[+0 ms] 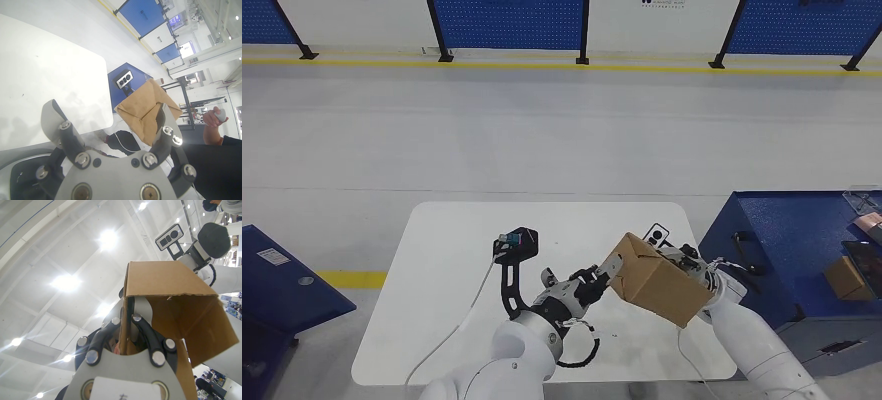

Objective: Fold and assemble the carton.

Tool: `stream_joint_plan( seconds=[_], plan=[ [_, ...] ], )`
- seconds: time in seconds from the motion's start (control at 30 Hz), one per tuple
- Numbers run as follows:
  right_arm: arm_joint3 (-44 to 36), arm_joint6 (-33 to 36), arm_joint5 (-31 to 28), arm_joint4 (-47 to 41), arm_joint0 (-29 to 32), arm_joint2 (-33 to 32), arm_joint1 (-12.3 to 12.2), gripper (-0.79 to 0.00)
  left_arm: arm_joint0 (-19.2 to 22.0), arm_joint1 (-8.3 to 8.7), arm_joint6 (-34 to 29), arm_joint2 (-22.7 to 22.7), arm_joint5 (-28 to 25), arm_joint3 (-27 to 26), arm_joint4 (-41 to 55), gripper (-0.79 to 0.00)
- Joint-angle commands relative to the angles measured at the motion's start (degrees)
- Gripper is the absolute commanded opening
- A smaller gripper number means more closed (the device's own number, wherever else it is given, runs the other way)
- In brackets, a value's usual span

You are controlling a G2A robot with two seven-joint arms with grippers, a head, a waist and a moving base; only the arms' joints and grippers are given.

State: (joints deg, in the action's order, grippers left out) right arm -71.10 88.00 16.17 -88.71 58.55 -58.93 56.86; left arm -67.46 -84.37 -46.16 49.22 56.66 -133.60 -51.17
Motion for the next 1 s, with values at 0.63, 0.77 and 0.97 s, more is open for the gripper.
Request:
stream_joint_plan(
  seconds=[0.63, 0.77, 0.97],
  plan=[
    [-11.53, -65.80, 28.24, 1.37, -4.12, -3.50, -0.63, -0.785, -4.97, -2.26, 19.60, 11.41, -1.11, -1.05, 15.17, 0.000],
    [-7.74, -82.55, 35.26, -4.69, -9.60, 1.40, 1.31, -0.785, -4.97, -2.26, 19.60, 11.41, -1.11, -1.05, 15.17, 0.000],
    [-0.13, -105.49, 41.83, -15.69, -19.53, 9.72, 4.97, -0.785, -4.97, -2.26, 19.60, 11.41, -1.11, -1.05, 15.17, 0.000]
  ],
)
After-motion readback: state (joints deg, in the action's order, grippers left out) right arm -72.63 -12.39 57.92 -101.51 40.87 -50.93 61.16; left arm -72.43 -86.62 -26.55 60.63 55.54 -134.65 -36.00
